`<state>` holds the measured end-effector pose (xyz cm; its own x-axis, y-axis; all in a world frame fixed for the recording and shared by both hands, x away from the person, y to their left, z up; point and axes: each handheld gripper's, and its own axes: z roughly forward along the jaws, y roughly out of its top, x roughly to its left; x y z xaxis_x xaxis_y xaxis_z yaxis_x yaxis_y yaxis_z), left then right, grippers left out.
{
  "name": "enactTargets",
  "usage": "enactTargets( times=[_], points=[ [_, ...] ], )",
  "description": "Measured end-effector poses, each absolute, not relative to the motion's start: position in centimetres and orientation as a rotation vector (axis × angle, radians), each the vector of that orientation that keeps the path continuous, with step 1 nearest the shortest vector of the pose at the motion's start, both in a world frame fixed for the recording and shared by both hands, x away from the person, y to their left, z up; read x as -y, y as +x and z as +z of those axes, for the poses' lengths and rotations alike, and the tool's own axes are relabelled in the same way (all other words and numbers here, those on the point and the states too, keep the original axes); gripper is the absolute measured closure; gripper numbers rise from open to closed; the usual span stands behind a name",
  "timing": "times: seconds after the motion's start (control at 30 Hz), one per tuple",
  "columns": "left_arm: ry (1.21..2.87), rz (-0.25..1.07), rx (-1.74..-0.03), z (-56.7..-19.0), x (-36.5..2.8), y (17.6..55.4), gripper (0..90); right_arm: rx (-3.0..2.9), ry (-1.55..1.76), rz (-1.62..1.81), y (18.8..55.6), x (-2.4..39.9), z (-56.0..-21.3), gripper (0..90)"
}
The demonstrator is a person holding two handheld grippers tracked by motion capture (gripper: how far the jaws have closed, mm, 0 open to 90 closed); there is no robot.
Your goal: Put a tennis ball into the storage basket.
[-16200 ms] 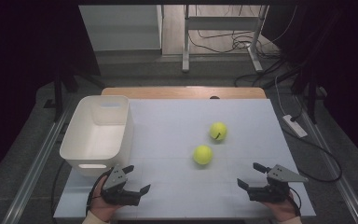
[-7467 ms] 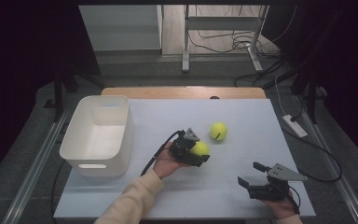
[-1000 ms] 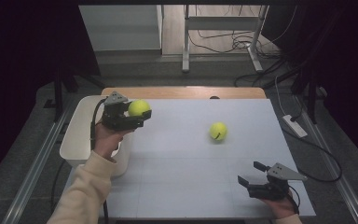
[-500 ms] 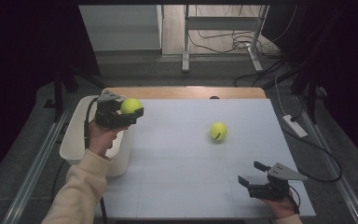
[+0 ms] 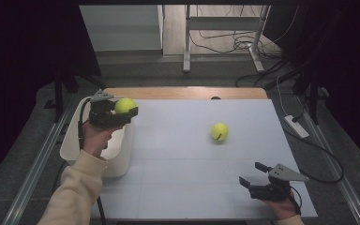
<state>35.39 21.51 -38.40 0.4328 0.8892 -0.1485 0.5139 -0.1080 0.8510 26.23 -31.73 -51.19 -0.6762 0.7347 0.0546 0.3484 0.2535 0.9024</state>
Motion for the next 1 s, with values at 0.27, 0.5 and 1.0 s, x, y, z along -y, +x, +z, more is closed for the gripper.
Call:
enactTargets(
  times=[0.27, 0.5, 1.0],
  points=[
    [1.753, 0.53, -1.222, -38.1, -22.2, 35.1, 26.5, -2.153, 0.988, 1.401, 26.3, 31.7, -51.2, 11.6],
    [1.757, 0.554, -1.24, -38.1, -22.8, 35.1, 26.5, -2.16, 0.98, 1.399, 26.4, 31.5, -51.2, 11.6],
    [1.738, 0.564, -1.313, -38.3, -25.0, 35.5, 26.5, -2.158, 0.984, 1.402, 26.4, 31.5, -51.2, 11.6]
  ],
)
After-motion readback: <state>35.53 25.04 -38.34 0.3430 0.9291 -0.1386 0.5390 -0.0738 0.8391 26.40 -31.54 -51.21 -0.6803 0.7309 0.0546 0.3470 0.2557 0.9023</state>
